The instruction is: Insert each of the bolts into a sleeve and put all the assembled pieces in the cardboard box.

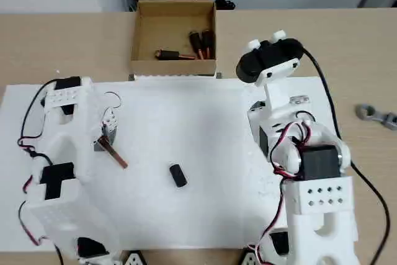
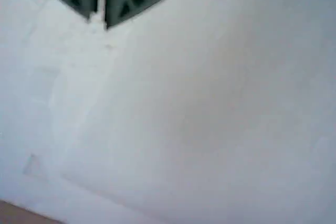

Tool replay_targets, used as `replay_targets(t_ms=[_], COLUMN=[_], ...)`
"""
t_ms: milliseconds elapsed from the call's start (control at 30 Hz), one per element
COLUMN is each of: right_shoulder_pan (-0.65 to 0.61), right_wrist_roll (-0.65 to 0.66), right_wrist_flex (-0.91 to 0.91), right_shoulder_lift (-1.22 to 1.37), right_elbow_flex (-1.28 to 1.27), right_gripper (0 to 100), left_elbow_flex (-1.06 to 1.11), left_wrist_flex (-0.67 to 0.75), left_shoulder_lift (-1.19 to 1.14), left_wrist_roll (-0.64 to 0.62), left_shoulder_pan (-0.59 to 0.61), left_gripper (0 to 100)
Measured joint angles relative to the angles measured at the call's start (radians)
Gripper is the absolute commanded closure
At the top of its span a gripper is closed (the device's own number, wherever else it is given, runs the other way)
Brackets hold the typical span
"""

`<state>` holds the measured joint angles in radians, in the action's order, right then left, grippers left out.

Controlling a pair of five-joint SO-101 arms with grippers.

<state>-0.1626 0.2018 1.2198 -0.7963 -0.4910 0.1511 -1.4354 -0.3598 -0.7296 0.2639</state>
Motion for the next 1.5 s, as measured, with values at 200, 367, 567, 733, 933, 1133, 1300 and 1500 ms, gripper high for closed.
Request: replay_targets(t_ms=[200,367,567,733,933,1133,1300,1500], right_shoulder_pan=[0.000,0.003,0.002,-0.018,-0.127,-0.288,-0.445,-0.555], right_wrist_roll=[0.000,0.000,-0.035,-0.052,-0.133,-0.275,-0.376,-0.549], right_wrist_flex=[0.000,0.000,0.000,0.041,0.141,0.158,0.158,0.157], right_shoulder_lift=[0.000,0.000,0.000,0.034,0.140,0.310,0.460,0.603], right_elbow_flex=[0.000,0.000,0.002,0.072,0.201,0.325,0.348,0.348], right_gripper=[99.5,99.5,99.5,99.5,98.6,92.8,92.7,85.4], left_elbow_flex=[-0.032,-0.141,-0.367,-0.551,-0.545,-0.463,-0.359,-0.264], left_wrist_flex=[-0.006,-0.087,-0.157,-0.272,-0.288,-0.293,-0.298,-0.301], left_shoulder_lift=[-0.012,-0.054,-0.072,-0.072,0.055,0.362,0.578,0.709], left_wrist_roll=[0.021,0.037,0.189,0.255,0.318,0.387,0.471,0.548], left_shoulder_pan=[0.002,0.005,0.071,0.060,0.009,0.017,0.117,0.267], left_gripper=[100,100,99,99,99,99,99,99])
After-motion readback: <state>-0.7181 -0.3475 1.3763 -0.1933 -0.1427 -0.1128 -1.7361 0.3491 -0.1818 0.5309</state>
